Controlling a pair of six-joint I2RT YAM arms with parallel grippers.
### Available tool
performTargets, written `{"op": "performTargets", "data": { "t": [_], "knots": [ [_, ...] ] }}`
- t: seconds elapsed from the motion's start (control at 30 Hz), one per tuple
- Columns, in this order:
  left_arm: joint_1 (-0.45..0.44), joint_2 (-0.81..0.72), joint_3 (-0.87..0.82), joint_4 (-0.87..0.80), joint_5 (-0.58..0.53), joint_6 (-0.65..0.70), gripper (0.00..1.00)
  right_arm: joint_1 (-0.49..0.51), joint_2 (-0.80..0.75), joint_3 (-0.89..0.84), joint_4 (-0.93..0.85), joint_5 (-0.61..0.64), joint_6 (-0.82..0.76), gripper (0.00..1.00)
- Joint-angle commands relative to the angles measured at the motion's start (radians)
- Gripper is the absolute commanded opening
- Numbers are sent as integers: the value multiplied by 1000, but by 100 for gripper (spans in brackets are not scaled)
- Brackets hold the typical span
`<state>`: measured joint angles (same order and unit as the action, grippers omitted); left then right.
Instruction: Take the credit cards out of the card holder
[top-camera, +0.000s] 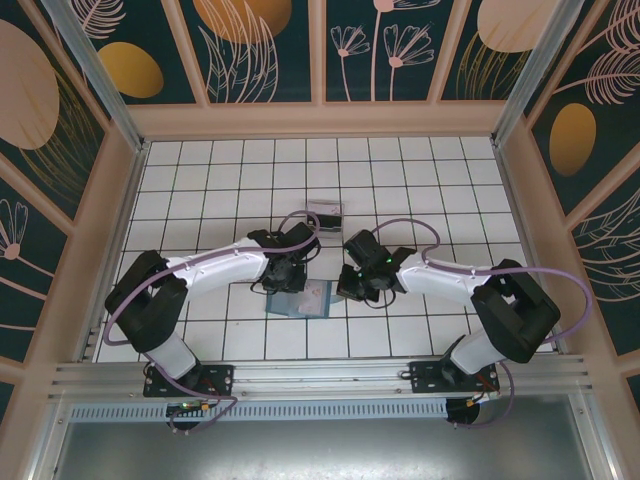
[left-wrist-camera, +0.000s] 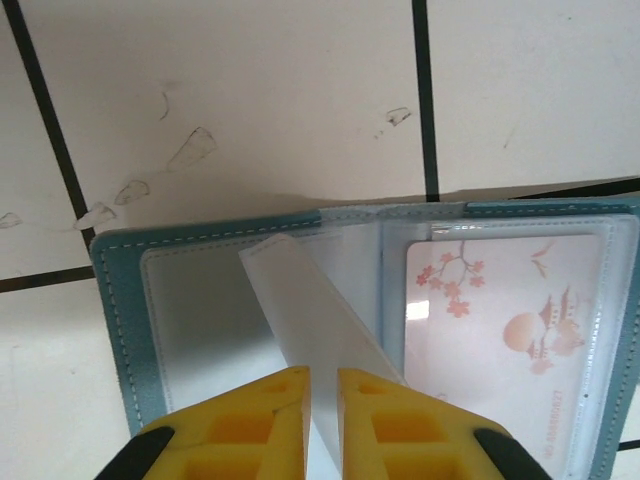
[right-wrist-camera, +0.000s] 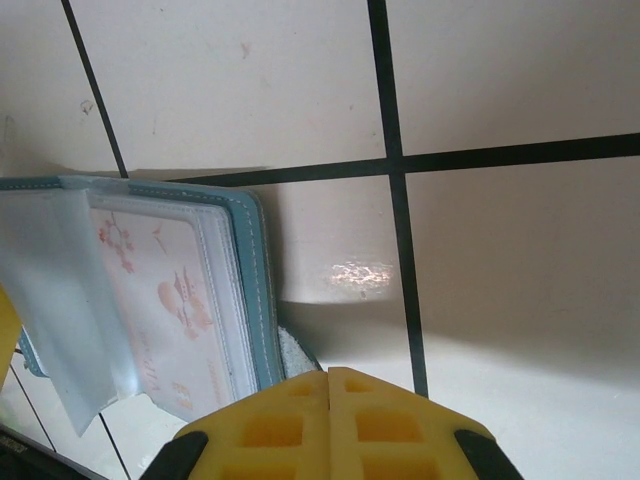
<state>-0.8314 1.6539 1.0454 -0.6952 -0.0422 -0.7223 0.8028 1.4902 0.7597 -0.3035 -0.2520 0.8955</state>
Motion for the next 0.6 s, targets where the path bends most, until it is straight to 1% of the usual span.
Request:
{"op": "performTargets", "data": {
  "t": [0.0,0.17,0.47,0.57],
  "knots": [
    [-3,-29,-5,-46,-37,12,17,-10,3,35,-39,30,-21,6],
    [-2,-45,-28,-49,-51,6,17,-10,9,51,-56,39,-26,9],
    [-3,-116,-79,-76,-102,-31,16,-8,35,84,-81,45,-38,8],
    [-2,-147,-107,-64,-91,-41,16,-7,48,102,-94,47,-46,9]
  ]
}}
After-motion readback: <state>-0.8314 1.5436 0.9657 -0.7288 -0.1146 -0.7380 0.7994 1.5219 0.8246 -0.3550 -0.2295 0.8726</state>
